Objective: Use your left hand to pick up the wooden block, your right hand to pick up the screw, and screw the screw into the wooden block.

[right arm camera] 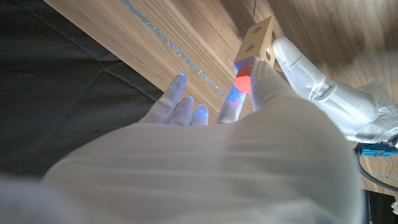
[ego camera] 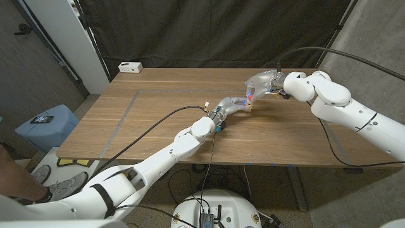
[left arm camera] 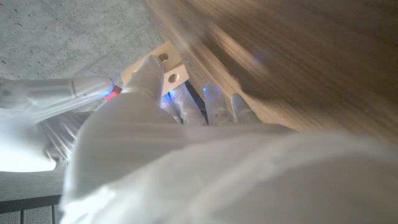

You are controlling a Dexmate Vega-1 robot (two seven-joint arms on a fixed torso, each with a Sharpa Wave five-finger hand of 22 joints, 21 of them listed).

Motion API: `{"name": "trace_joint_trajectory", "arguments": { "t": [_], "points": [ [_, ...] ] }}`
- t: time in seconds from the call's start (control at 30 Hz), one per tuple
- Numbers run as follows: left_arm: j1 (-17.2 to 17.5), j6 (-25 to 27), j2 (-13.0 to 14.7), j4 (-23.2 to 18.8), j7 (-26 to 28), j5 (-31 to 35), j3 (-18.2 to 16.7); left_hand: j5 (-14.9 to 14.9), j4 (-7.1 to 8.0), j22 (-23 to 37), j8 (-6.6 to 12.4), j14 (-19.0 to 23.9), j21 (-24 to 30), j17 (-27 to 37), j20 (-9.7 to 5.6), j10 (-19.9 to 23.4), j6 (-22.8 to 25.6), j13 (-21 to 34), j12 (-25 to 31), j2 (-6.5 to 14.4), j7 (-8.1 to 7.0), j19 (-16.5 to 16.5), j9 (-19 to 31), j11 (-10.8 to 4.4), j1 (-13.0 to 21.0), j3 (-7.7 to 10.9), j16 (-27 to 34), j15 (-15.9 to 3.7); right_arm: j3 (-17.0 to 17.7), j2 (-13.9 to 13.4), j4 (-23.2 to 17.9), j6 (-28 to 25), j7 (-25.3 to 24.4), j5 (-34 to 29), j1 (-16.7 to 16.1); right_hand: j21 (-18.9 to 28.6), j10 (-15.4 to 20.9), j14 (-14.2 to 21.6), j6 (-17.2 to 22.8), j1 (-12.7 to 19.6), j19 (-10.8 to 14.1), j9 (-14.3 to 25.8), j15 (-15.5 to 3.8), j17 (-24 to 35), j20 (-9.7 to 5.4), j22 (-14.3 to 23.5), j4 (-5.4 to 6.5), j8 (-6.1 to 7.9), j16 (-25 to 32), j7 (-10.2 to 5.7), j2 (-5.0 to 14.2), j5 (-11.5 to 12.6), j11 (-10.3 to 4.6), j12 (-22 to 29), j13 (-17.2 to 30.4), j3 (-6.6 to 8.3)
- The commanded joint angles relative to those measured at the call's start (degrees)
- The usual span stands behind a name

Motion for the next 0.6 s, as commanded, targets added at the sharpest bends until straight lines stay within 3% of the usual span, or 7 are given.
{"name": "trace_joint_trajectory", "arguments": {
  "t": [0.03, 0.6],
  "points": [
    [-0.36, -0.13, -0.24, 0.78, -0.34, -0.27, -0.02, 0.23, -0.03, 0.27, 0.34, 0.19, 0.03, 0.1, 0.39, 0.42, 0.35, 0.11, 0.21, 0.4, 0.05, 0.29, 0.07, -0.03, 0.0, 0.53, 0.19, -3.45, -0.47, 0.4, 0.94, -0.62, -0.75, 0.84, 0.42, 0.08, 0.88, 0.78, 0.99, 0.08, 0.87, -0.05, -3.51, 0.27, -1.98, 0.0, 0.21, 0.56, 0.28, 0.99, 0.15, 0.01, 0.01, 0.55, 0.19, -0.17],
    [-1.17, -0.52, -0.87, 2.43, -1.09, -0.7, 0.06, 0.22, -0.06, 0.27, 0.35, 0.18, 0.01, 0.08, 0.43, 0.38, 0.38, 0.12, 0.2, 0.37, 0.05, 0.24, 0.07, -0.02, 0.01, 0.55, 0.18, -3.39, -0.74, 0.9, 1.72, -1.47, -2.12, 2.44, 0.61, -0.23, 3.84, 2.66, 4.79, -2.1, 2.35, -1.94, -4.7, 0.21, -2.83, 0.0, 0.86, 0.59, 0.36, 4.32, -0.49, 0.44, 0.35, 0.92, 0.06, -0.71]
  ]
}}
